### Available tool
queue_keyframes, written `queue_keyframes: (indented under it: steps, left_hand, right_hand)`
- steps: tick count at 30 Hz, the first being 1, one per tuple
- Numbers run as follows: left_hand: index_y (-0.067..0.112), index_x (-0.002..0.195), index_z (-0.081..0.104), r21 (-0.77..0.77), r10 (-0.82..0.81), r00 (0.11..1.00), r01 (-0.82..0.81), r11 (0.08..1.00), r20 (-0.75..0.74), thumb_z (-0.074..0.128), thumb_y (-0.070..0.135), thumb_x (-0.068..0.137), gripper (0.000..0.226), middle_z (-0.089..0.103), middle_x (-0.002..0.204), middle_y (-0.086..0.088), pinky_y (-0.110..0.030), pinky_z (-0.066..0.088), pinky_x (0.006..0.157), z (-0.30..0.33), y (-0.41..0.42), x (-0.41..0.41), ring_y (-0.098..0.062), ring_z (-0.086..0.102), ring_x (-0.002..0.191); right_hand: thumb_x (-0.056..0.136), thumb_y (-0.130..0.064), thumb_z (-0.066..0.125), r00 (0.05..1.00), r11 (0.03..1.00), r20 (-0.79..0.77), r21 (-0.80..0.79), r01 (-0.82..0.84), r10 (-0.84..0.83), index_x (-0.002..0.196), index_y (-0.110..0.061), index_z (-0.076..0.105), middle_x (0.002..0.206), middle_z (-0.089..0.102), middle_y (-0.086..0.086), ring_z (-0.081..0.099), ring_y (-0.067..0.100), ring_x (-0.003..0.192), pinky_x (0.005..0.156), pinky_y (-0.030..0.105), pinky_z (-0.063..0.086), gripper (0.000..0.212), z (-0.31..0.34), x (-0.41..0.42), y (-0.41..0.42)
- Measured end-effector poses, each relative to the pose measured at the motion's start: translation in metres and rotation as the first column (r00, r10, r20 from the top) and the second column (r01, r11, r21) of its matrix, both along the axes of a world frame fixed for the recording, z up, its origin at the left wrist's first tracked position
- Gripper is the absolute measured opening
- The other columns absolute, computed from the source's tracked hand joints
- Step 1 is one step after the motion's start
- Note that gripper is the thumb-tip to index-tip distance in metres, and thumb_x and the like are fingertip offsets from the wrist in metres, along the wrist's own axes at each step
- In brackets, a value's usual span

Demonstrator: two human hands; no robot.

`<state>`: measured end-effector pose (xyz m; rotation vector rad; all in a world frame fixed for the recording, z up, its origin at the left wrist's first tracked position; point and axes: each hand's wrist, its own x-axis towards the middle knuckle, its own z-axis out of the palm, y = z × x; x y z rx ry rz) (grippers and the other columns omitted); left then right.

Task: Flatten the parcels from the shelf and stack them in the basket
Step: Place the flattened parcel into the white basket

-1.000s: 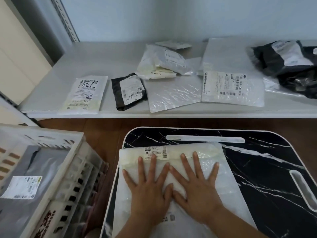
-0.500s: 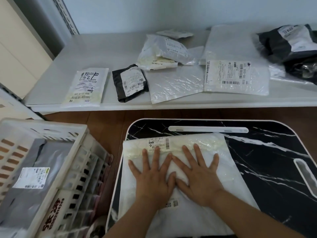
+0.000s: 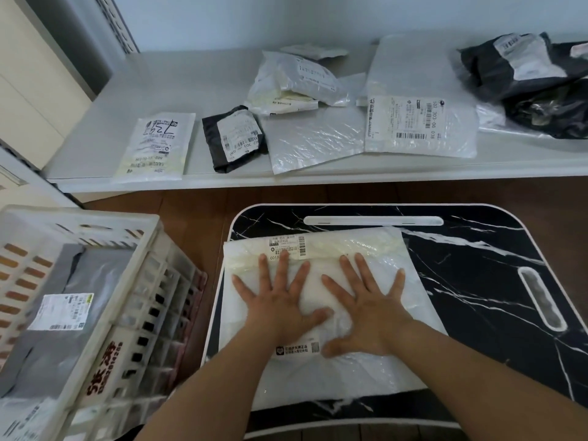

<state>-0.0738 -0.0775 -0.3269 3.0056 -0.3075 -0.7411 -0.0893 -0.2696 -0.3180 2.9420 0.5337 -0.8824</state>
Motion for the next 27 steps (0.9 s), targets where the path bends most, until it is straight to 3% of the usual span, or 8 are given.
queue_keyframes:
  steps: [5,8,12,16,20,22,24,27]
  left_hand:
    - [0.042,0.121,-0.05,0.026,-0.093,0.982,0.099,0.995,-0.167,0.056,0.09,0.052,0.135,-0.06,0.133,0.001,-0.079,-0.011,0.096,0.009,0.008,0.005,-0.037,-0.052,0.122]
    - [0.041,0.124,-0.049,0.047,-0.085,0.979,0.095,0.994,-0.183,0.056,0.092,0.046,0.141,-0.061,0.131,0.002,-0.08,-0.012,0.095,0.008,0.007,0.006,-0.037,-0.053,0.121]
    - [0.04,0.13,-0.046,0.055,-0.076,0.981,0.087,0.995,-0.179,0.055,0.093,0.045,0.142,-0.06,0.133,0.001,-0.08,-0.012,0.095,0.008,0.006,0.004,-0.037,-0.052,0.122]
    - [0.039,0.133,-0.043,0.051,-0.042,0.983,0.051,0.997,-0.179,0.058,0.089,0.05,0.141,-0.059,0.134,0.001,-0.08,-0.014,0.095,0.013,0.003,0.001,-0.037,-0.051,0.123]
    - [0.037,0.139,-0.036,0.033,0.056,0.987,-0.052,0.998,-0.154,0.06,0.081,0.063,0.13,-0.051,0.141,-0.004,-0.078,-0.01,0.099,0.019,-0.003,-0.016,-0.037,-0.041,0.132]
    - [0.036,0.144,-0.029,0.012,0.09,0.986,-0.09,0.996,-0.142,0.058,0.071,0.075,0.116,-0.041,0.149,-0.005,-0.076,-0.005,0.103,0.025,-0.009,-0.028,-0.038,-0.033,0.138]
    - [0.036,0.148,-0.021,-0.027,0.087,0.989,-0.091,0.995,-0.123,0.056,0.062,0.084,0.103,-0.03,0.155,-0.006,-0.073,-0.001,0.107,0.035,-0.013,-0.04,-0.039,-0.024,0.142]
    - [0.038,0.146,-0.023,-0.185,0.039,0.977,-0.078,0.98,-0.207,0.064,0.068,0.073,0.118,-0.03,0.156,-0.003,-0.07,-0.001,0.11,0.058,-0.008,-0.052,-0.037,-0.022,0.143]
  right_hand:
    - [0.045,-0.097,0.045,0.996,0.998,-0.08,0.057,0.031,-0.027,0.131,-0.049,-0.039,0.136,-0.058,-0.007,-0.056,0.019,0.123,0.093,0.077,-0.023,0.13,0.001,0.004,-0.002]
    - [0.057,-0.087,0.056,0.994,0.973,-0.035,0.199,0.112,-0.107,0.146,-0.047,-0.018,0.15,-0.042,-0.01,-0.046,0.014,0.133,0.105,0.066,-0.023,0.123,0.005,0.008,-0.016]
    - [0.051,-0.089,0.058,0.908,0.888,0.093,0.269,0.373,-0.409,0.153,-0.034,-0.008,0.158,-0.028,0.002,-0.027,0.024,0.144,0.118,0.052,-0.004,0.133,0.012,0.01,-0.033]
    - [0.058,-0.07,0.076,0.663,0.659,0.107,0.304,0.688,-0.741,0.152,-0.019,0.008,0.156,0.014,0.012,0.014,0.032,0.141,0.111,0.05,0.025,0.127,0.027,0.005,-0.034]
    - [0.065,-0.039,0.087,0.441,0.351,-0.143,0.416,0.839,-0.886,0.132,-0.004,0.042,0.127,0.051,0.016,0.052,0.032,0.114,0.092,0.041,0.046,0.088,0.038,0.008,-0.043]
    - [0.067,-0.032,0.087,0.392,0.249,-0.267,0.444,0.861,-0.881,0.115,-0.003,0.053,0.108,0.061,0.012,0.059,0.029,0.096,0.082,0.04,0.051,0.066,0.052,0.01,-0.048]
    - [0.065,-0.026,0.088,0.375,0.167,-0.386,0.475,0.864,-0.843,0.102,-0.004,0.061,0.099,0.066,0.012,0.064,0.029,0.089,0.083,0.043,0.055,0.051,0.068,0.012,-0.052]
    - [0.065,-0.014,0.087,0.391,0.046,-0.518,0.558,0.828,-0.76,0.098,-0.004,0.068,0.094,0.072,0.014,0.069,0.033,0.084,0.082,0.047,0.057,0.039,0.098,0.011,-0.05]
